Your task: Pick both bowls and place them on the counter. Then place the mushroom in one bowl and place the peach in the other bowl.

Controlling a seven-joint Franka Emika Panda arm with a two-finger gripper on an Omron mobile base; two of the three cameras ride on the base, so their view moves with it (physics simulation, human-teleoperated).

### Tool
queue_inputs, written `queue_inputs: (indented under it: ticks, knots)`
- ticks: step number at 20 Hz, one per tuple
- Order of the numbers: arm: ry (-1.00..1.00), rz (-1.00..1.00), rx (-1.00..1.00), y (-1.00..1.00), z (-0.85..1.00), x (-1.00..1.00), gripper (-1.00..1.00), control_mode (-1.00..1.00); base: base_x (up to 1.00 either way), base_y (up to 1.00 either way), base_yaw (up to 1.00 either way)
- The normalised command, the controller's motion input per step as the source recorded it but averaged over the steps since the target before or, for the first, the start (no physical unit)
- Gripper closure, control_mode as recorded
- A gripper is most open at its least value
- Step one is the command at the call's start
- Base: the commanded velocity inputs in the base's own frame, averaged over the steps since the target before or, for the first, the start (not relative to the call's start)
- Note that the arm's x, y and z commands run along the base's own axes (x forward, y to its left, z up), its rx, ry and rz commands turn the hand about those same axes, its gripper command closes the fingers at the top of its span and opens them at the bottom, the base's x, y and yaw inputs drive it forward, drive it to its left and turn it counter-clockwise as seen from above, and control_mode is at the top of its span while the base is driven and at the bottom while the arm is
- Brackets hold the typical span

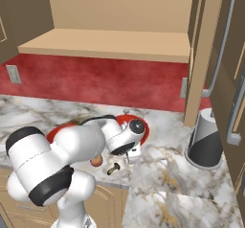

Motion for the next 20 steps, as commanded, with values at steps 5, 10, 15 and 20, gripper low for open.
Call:
queue_inputs:
  ticks: [5,10,15,20]
  knots:
    - [0.09,0.01,0.00,-0.13,-0.17,0.02,-1.00,-1.00,0.00,0.00,0.00]
    - [0.01,0.00,0.00,-0.01,0.05,-0.12,-1.00,-1.00,0.00,0.00,0.00]
    - [0.00,0.00,0.00,0.07,0.24,-0.45,-1.00,-1.00,0.00,0.00,0.00]
    - [-0.02,0.00,-0.09,0.32,0.31,-0.56,-1.00,-1.00,0.00,0.00,0.00]
